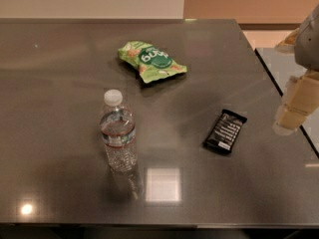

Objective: Move water bottle near green rice chip bag

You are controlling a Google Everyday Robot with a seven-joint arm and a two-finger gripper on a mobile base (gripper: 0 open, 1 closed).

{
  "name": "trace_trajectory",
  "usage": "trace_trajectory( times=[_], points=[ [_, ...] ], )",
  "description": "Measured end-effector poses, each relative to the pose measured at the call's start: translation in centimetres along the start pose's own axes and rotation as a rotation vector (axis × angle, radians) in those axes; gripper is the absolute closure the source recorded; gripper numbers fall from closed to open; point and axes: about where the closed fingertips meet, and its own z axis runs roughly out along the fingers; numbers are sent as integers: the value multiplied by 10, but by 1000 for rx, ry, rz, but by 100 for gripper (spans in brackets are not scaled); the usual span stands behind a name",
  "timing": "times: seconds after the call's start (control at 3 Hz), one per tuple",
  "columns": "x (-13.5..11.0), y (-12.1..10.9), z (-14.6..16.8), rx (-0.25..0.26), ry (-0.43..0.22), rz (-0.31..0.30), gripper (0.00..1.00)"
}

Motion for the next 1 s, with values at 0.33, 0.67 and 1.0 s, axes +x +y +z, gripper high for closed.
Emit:
trace_trajectory(
  times=[0.33,0.67,1.0],
  points=[
    [0,0,0,0,0,0,0],
    [-5,0,-1,2,-13,-14,0],
    [-23,3,5,-29,-70,-38,0]
  ],
)
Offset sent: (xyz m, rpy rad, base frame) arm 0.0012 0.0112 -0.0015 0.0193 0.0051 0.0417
